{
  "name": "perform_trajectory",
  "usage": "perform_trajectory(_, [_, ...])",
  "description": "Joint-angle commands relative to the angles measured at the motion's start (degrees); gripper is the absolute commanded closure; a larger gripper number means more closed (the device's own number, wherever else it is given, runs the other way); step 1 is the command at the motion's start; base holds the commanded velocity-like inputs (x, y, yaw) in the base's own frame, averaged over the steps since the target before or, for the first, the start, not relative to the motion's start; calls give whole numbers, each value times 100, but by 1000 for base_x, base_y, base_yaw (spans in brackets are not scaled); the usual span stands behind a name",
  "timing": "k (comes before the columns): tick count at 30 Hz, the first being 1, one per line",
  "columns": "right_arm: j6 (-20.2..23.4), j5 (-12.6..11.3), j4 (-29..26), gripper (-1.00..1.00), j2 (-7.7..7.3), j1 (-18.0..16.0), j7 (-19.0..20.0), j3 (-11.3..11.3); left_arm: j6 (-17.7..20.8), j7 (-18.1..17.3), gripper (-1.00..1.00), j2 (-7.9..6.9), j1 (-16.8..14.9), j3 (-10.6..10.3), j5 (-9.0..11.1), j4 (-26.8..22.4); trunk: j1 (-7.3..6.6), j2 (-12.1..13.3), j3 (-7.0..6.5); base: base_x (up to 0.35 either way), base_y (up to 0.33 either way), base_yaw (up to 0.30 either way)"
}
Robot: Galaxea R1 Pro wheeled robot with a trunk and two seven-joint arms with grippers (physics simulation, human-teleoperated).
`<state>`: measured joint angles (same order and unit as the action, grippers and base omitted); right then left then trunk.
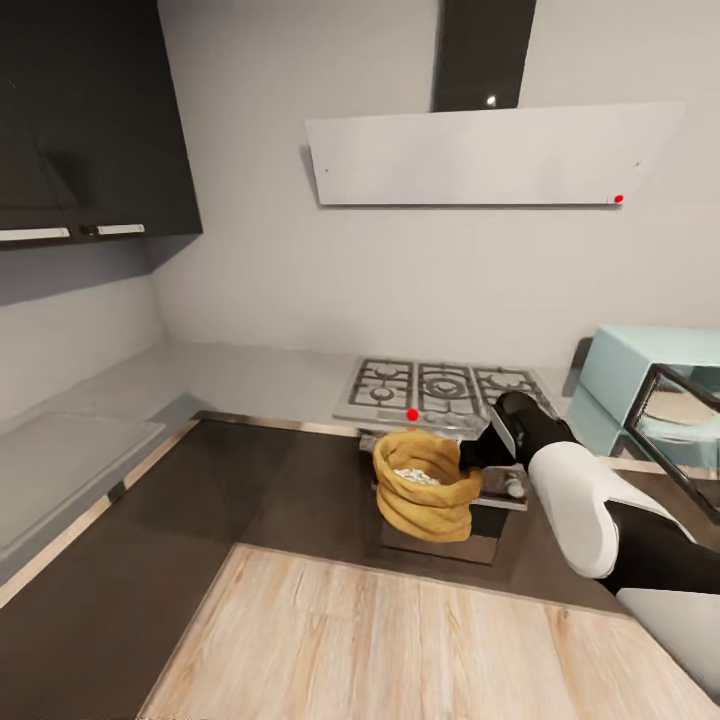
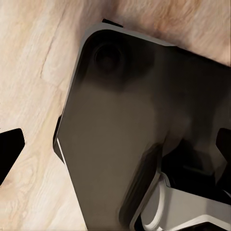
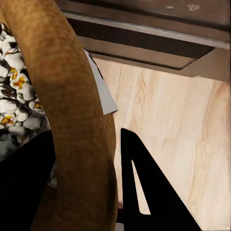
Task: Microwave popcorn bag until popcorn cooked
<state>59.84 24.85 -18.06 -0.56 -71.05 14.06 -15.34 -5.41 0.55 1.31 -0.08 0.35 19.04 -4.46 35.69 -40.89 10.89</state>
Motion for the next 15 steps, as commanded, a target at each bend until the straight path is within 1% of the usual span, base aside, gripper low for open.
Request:
perform_trajectory(1, [16,59,-5,100,2,-5,35,-39,-13,6,-100,1,-1,-1,20,-3,-2,-8,9,-345,0,-292])
perform_trajectory(4, [16,56,-8,100,-97,-6,35,-39,-13,6,-100,1,-1,0,20,-3,-2,-8,9,-345,0,-292])
perform_trajectory(6, [16,55,-8,100,-130,-7,35,-39,-13,6,-100,1,-1,0,20,-3,-2,-8,9,-345,0,-292])
perform_trajectory(14, [16,56,-8,100,-164,-5,35,-33,-13,6,-100,0,-1,0,20,-3,-2,-8,9,-345,0,-292])
perform_trajectory(15, [16,55,-6,100,-174,-5,35,-37,-13,6,-100,-4,-1,0,20,-3,-2,-8,9,-179,0,-292])
